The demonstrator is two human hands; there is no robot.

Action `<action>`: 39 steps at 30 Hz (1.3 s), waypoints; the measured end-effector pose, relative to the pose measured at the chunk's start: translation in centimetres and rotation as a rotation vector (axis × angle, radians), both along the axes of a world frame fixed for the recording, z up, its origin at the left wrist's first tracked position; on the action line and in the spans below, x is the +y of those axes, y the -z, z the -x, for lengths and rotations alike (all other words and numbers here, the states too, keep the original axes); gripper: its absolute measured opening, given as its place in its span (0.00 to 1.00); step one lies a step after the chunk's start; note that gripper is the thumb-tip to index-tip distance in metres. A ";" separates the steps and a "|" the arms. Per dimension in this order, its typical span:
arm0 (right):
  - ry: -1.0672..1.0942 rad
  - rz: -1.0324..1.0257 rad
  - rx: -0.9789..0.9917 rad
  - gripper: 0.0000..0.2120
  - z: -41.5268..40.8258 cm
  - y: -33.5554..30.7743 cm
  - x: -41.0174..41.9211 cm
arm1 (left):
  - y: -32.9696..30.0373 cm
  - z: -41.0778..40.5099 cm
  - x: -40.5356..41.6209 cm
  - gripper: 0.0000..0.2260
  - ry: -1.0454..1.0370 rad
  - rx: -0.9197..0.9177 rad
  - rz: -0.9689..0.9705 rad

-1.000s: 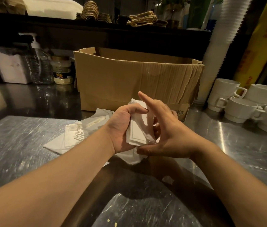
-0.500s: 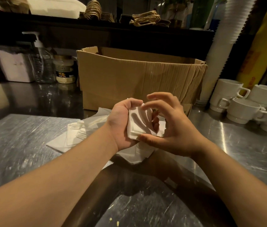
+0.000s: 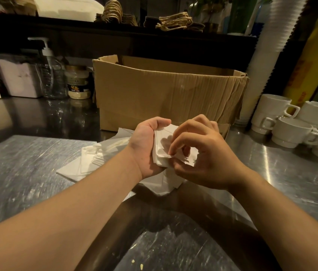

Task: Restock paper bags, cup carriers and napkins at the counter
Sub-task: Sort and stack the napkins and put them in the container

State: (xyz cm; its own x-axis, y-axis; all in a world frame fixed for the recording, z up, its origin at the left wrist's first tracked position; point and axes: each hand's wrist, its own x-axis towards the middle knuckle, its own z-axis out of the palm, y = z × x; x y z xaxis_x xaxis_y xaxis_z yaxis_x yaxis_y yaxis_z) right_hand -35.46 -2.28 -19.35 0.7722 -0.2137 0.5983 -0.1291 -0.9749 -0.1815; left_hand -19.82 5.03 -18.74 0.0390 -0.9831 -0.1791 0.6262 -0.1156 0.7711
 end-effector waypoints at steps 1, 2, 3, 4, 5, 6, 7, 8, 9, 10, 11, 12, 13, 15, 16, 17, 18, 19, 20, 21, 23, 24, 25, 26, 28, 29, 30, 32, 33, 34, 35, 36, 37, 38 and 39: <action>-0.001 -0.024 0.031 0.12 0.0 0.0 0.0 | 0.0 0.0 0.1 0.11 0.009 0.006 0.005; 0.002 -0.054 0.064 0.15 0.0 -0.1 0.1 | 0.0 0.0 0.0 0.11 0.013 0.005 0.009; 0.008 -0.091 0.092 0.20 0.0 -0.2 0.1 | 0.1 0.0 0.0 0.11 0.013 -0.001 0.013; 0.019 -0.137 0.112 0.26 0.1 -0.3 0.2 | 0.1 0.0 0.0 0.11 0.014 -0.010 0.017; 0.030 -0.184 0.126 0.30 0.1 -0.3 0.2 | 0.1 0.0 0.0 0.12 0.018 -0.016 0.023; 0.037 -0.224 0.134 0.33 0.1 -0.3 0.1 | 0.2 0.0 0.0 0.12 0.024 -0.016 0.033; 0.037 -0.250 0.132 0.34 0.1 -0.3 0.1 | 0.1 0.2 0.1 0.12 0.034 -0.015 0.045; 0.033 -0.259 0.124 0.34 0.1 -0.3 0.0 | 0.1 0.3 0.1 0.12 0.045 -0.016 0.059; 0.029 -0.260 0.117 0.34 0.1 -0.3 -0.1 | 0.1 0.4 0.2 0.11 0.056 -0.018 0.070; 0.028 -0.261 0.113 0.33 0.1 -0.3 -0.1 | 0.0 0.5 0.2 0.10 0.069 -0.016 0.082; 0.030 -0.264 0.112 0.32 0.1 -0.3 -0.2 | 0.0 0.6 0.3 0.09 0.081 -0.010 0.091; 0.032 -0.270 0.113 0.32 0.2 -0.4 -0.2 | -0.1 0.7 0.3 0.09 0.089 -0.005 0.099; 0.033 -0.284 0.112 0.33 0.2 -0.4 -0.2 | -0.1 0.7 0.3 0.08 0.092 -0.002 0.101; 0.021 -0.355 0.099 0.37 0.4 -0.5 0.0 | 0.0 0.5 0.2 0.10 0.093 -0.002 0.094; 0.015 -0.397 0.096 0.41 0.5 -0.6 0.1 | 0.0 0.4 0.1 0.12 0.097 -0.003 0.087; 0.017 -0.427 0.104 0.45 0.6 -0.6 0.2 | 0.0 0.4 0.2 0.13 0.107 -0.005 0.081; 0.025 -0.445 0.122 0.50 0.6 -0.6 0.3 | 0.0 0.4 0.2 0.14 0.122 -0.010 0.082; 0.033 -0.456 0.143 0.54 0.6 -0.6 0.4 | 0.0 0.5 0.2 0.14 0.135 -0.021 0.092; 0.039 -0.462 0.160 0.57 0.6 -0.5 0.4 | -0.1 0.6 0.3 0.15 0.142 -0.031 0.104; 0.043 -0.462 0.173 0.59 0.5 -0.5 0.5 | -0.2 0.7 0.4 0.15 0.145 -0.040 0.113; 0.048 -0.441 0.181 0.60 0.4 -0.5 0.6 | -0.3 0.9 0.5 0.14 0.146 -0.058 0.119; 0.050 -0.431 0.183 0.61 0.4 -0.6 0.6 | -0.4 0.9 0.6 0.14 0.143 -0.068 0.114; 0.051 -0.424 0.186 0.61 0.4 -0.6 0.6 | -0.4 0.9 0.6 0.14 0.140 -0.075 0.107; 0.053 -0.422 0.189 0.61 0.4 -0.6 0.6 | -0.5 0.8 0.7 0.13 0.137 -0.081 0.101; 0.058 -0.418 0.195 0.61 0.3 -0.6 0.6 | -0.4 0.8 0.7 0.12 0.131 -0.085 0.088; 0.056 -0.408 0.198 0.61 0.3 -0.5 0.6 | -0.4 0.8 0.7 0.12 0.135 -0.083 0.079; 0.050 -0.395 0.201 0.60 0.3 -0.5 0.5 | -0.4 0.7 0.7 0.13 0.145 -0.078 0.066; 0.016 -0.395 0.168 0.56 0.4 -0.5 0.2 | -0.3 0.5 0.6 0.13 0.163 -0.061 0.044; -0.001 -0.418 0.113 0.53 0.4 -0.5 0.0 | -0.3 0.3 0.5 0.13 0.166 -0.044 0.041; -0.006 -0.449 0.033 0.49 0.4 -0.5 -0.2 | -0.4 0.2 0.5 0.13 0.164 -0.021 0.043; 0.004 -0.478 -0.058 0.43 0.4 -0.5 -0.4 | -0.5 0.1 0.5 0.13 0.155 -0.003 0.047; 0.028 -0.499 -0.143 0.37 0.4 -0.5 -0.7 | -0.7 0.0 0.5 0.12 0.141 0.010 0.051; 0.061 -0.510 -0.216 0.31 0.4 -0.4 -1.0 | -0.8 0.0 0.6 0.12 0.121 0.020 0.049; 0.098 -0.514 -0.276 0.25 0.4 -0.5 -1.3 | -0.8 -0.1 0.6 0.12 0.102 0.033 0.045; 0.133 -0.513 -0.324 0.21 0.4 -0.5 -1.5 | -0.8 -0.2 0.6 0.13 0.080 0.051 0.042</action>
State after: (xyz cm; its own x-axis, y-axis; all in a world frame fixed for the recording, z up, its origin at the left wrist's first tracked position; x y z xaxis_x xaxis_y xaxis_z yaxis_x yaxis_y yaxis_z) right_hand -35.90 -3.81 -18.89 0.5151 -0.6184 0.5935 -0.1034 -0.7322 -0.6732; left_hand -19.64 5.65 -17.89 -0.0485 -0.9893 -0.1373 0.6549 -0.1353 0.7435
